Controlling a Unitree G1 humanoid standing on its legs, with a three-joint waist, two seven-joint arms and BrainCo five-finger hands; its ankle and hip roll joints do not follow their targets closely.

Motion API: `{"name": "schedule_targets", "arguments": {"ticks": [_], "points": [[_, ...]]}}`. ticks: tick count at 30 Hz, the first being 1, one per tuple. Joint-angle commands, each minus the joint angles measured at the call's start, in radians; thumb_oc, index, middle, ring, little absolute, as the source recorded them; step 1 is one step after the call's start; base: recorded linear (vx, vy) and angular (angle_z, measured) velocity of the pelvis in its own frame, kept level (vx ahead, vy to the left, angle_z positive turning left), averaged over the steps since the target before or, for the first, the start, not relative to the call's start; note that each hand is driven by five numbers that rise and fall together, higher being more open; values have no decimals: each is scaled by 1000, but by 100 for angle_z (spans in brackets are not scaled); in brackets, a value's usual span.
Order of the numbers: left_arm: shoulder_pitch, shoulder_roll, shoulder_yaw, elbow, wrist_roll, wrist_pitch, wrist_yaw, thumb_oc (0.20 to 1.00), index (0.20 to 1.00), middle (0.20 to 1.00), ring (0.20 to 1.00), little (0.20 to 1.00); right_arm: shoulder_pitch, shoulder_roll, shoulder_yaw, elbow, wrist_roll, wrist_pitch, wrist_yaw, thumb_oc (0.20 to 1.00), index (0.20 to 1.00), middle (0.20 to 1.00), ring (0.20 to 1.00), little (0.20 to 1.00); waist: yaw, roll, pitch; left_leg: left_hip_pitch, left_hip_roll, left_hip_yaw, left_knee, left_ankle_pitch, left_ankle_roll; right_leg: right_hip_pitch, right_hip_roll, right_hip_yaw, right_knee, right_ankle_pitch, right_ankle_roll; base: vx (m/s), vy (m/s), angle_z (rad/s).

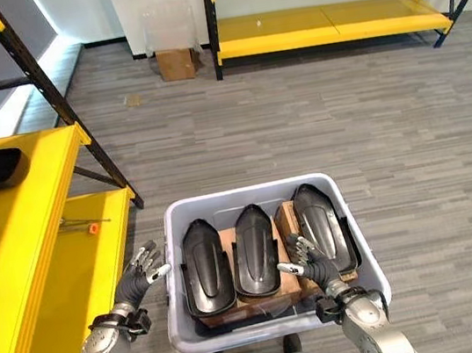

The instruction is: Move parts from the plastic box to the shelf.

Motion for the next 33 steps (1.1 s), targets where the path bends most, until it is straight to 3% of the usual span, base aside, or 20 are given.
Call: {"name": "schedule_targets", "arguments": {"ticks": [1, 2, 3, 7, 8, 10, 12, 16, 21, 25, 33], "points": [[17, 51, 28, -70, -1, -64, 22, 1000, 1000, 1000, 1000, 1000, -39, 15, 32, -83, 9, -54, 11, 1000, 1000, 1000, 1000, 1000, 43, -44, -27, -56, 78, 7, 201, -159, -25, 41, -181, -69, -14, 175, 58, -24, -169, 2], [17, 51, 28, -70, -1, -64, 22, 1000, 1000, 1000, 1000, 1000, -39, 15, 32, -83, 9, -54, 11, 1000, 1000, 1000, 1000, 1000, 41, -43, -26, -56, 79, 4, 203, -161, -25, 46, -181, -73, -18, 177, 58, -13, -418, -18], [33, 52, 34, -56, -18, -64, 25, 1000, 1000, 1000, 1000, 1000, -39, 16, 38, -77, 10, -50, 12, 1000, 1000, 1000, 1000, 1000, 40, -63, -36, -65, 115, -3, 213, -148, -57, 72, -181, -31, -58, 165, 72, 23, -390, -21], [71, 41, 51, -58, -41, -60, 21, 1000, 1000, 1000, 1000, 1000, -30, -2, 40, -85, 5, -49, 15, 1000, 1000, 1000, 1000, 1000, 46, -69, -57, -39, 157, 9, 177, -111, -88, 95, -148, -70, -87, 99, 84, 21, -287, -15], [81, 36, 60, -64, -53, -63, 18, 1000, 1000, 1000, 1000, 1000, -24, -21, 31, -94, 2, -53, 17, 1000, 1000, 1000, 1000, 1000, 41, -57, -69, -29, 196, 8, 131, -66, -111, 107, -111, -91, -99, 44, 70, 5, -339, -26], [81, 32, 60, -66, -54, -66, 12, 1000, 1000, 1000, 1000, 1000, -21, -33, 24, -92, -3, -58, 14, 1000, 1000, 1000, 1000, 1000, 36, -46, -70, -20, 221, 7, 95, -29, -128, 118, -82, -107, -104, 13, 56, -12, -319, 3], [80, 0, 69, -64, -47, -78, 10, 1000, 1000, 1000, 1000, 1000, -4, -74, -16, -92, -36, -69, 3, 1000, 1000, 1000, 1000, 1000, 24, -14, -65, 3, 262, 22, 13, 52, -156, 125, -35, -140, -123, -15, 42, -35, -303, 23], [96, -14, 75, -66, -50, -82, -5, 1000, 1000, 1000, 1000, 1000, 22, -116, -64, -88, -63, -75, -4, 1000, 1000, 1000, 1000, 1000, 15, 6, -53, 1, 271, 29, -23, 77, -166, 124, -20, -147, -147, -17, 36, -21, -85, -2], [83, -15, 75, -82, -56, -90, -16, 1000, 1000, 1000, 1000, 1000, -66, -147, -85, -74, -118, -99, -38, 1000, 1000, 1000, 1000, 1000, 16, 21, -22, -23, 266, 38, -9, 61, -162, 84, -31, -129, -149, 0, 40, -93, -14, -9], [15, -8, 63, -108, -75, -125, 11, 1000, 1000, 1000, 1000, 1000, -329, -150, -5, -14, -184, -124, -120, 1000, 1000, 1000, 1000, 1000, 37, 39, 69, -118, 242, 49, 42, 48, -157, -37, -69, -89, -135, 50, 50, -265, 55, -28], [-71, -3, 51, -137, -110, -162, 71, 1000, 1000, 1000, 1000, 1000, -588, -55, 126, 171, -181, -123, -207, 1000, 1000, 1000, 1000, 1000, 81, 48, 134, -226, 208, 54, 102, 37, -148, -142, -110, -71, -121, 100, 51, -115, 30, -5]]}}
